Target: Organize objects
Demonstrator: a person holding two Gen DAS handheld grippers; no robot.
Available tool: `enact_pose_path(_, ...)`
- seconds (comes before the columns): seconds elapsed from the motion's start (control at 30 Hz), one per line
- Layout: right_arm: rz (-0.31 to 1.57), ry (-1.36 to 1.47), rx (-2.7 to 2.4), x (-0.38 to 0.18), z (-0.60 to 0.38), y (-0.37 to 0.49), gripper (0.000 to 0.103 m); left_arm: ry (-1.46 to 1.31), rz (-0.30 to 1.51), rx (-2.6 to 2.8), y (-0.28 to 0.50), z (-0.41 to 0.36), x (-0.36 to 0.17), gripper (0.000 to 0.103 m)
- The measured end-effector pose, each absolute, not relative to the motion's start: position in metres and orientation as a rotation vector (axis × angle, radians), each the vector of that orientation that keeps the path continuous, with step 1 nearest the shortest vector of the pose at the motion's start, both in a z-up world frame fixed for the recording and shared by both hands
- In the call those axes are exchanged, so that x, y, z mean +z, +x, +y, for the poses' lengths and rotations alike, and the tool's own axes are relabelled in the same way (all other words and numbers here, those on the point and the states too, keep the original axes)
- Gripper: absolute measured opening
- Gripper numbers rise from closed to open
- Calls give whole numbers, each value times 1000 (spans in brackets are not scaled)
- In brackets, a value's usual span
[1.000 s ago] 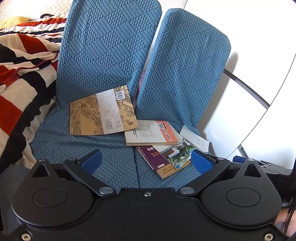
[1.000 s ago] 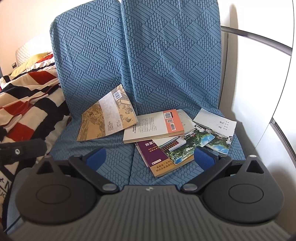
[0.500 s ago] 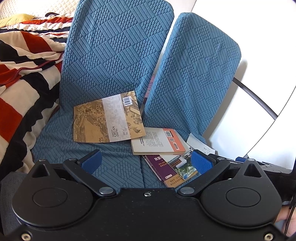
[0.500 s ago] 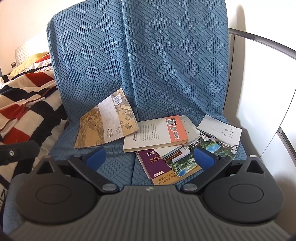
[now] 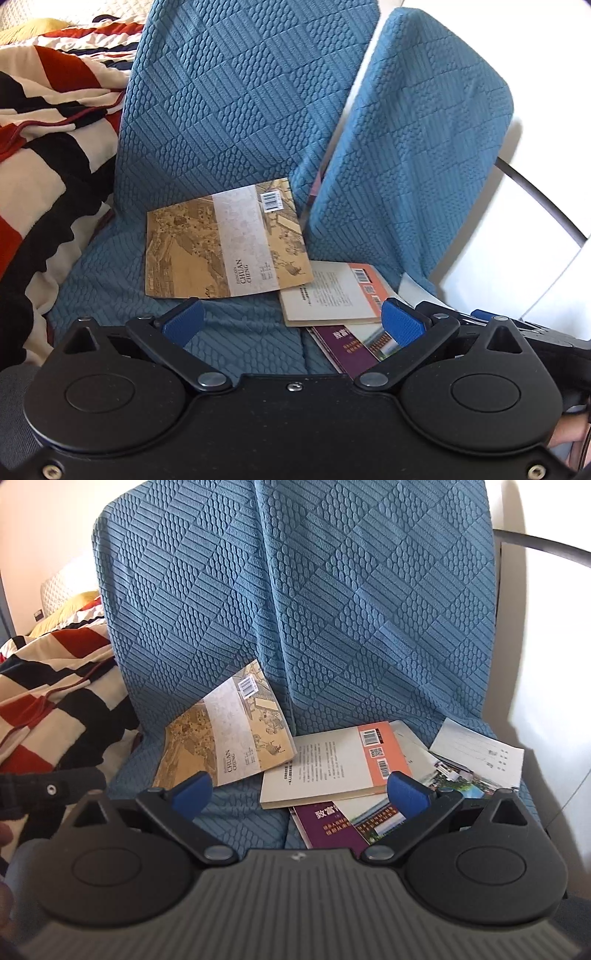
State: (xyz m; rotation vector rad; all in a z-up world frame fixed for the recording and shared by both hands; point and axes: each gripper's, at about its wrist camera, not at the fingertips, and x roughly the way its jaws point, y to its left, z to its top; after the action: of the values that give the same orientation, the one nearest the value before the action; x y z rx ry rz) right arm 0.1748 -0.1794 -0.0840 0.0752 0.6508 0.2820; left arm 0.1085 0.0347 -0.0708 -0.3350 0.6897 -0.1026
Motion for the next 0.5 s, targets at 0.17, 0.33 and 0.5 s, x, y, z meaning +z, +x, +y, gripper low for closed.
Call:
enact_pose_path(0.17,668,142,316,-101,-174,196,103,-325,680,-50,132,42,-93,103)
enact_pose_path(0.33,695,173,328,-120,-169,220,103,-311,664,-9,151,47,-117,103)
enact_pose_path(0.5,725,162,331,-143,-161,247,98,-304,670,9,173,56,-140,103)
